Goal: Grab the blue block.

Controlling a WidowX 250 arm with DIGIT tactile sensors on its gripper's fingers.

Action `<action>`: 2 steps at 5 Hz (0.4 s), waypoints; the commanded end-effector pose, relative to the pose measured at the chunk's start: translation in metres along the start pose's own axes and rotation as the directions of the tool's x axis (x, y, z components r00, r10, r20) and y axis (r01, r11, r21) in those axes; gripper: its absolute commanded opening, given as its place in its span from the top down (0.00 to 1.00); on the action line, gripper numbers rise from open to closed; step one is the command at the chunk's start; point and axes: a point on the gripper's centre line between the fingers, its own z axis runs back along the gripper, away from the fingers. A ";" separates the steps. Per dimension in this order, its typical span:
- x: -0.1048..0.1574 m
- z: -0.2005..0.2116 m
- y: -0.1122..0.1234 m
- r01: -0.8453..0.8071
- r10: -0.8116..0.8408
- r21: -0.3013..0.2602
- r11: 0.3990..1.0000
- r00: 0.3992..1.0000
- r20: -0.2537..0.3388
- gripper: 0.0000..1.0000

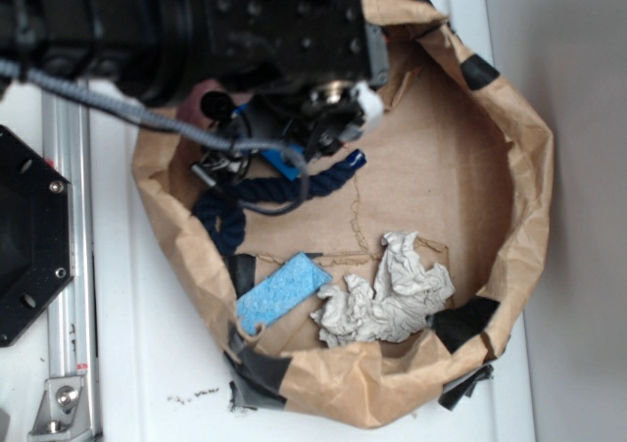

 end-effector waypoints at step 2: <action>0.007 -0.012 0.003 -0.116 0.116 -0.003 0.993 0.991 0.070 1.00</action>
